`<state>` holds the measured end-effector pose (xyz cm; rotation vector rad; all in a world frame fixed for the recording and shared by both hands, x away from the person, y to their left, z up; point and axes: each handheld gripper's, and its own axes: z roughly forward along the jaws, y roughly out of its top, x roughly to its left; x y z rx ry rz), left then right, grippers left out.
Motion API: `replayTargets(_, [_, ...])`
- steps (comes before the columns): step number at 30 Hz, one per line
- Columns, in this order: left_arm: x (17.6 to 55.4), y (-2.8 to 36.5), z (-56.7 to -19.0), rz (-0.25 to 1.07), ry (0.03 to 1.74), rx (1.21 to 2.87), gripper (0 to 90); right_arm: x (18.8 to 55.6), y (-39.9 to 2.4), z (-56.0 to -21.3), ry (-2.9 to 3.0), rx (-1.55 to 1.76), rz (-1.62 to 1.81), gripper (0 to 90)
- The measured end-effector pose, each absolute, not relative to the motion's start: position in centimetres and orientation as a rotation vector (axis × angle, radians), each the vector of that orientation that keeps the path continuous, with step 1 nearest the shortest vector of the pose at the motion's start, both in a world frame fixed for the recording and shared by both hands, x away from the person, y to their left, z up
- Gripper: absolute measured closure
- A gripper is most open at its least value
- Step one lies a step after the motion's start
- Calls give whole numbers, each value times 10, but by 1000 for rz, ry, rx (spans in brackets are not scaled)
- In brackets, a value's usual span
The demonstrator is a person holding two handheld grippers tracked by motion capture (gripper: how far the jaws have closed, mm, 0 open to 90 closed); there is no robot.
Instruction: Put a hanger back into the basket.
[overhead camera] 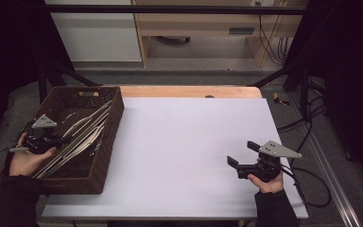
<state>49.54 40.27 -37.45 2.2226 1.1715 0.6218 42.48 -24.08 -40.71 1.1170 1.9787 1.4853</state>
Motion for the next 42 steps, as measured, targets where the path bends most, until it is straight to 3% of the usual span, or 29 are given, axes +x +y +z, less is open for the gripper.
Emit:
replayTargets(8, [476, 393, -365, 633, 1198, 2195, 611, 424, -241, -406, 1978, 1112, 1498, 24])
replayTargets(12, [467, 391, -355, 645, 1191, 2153, 594, 424, -241, -406, 1973, 1111, 1497, 24])
replayTargets(16, [452, 382, -344, 682, 1118, 2048, 549, 423, -242, -404, 1965, 1113, 1505, 23])
replayTargets(25, [426, 344, -324, 679, 938, 1779, 328, 421, -244, -402, 1957, 1100, 1507, 21])
replayTargets(35, [416, 291, -336, 558, 844, 1695, 110, 418, -249, -398, 1931, 1098, 1524, 18])
replayTargets(42, [411, 276, -352, 538, 872, 1676, 64, 417, -251, -397, 1918, 1100, 1533, 16])
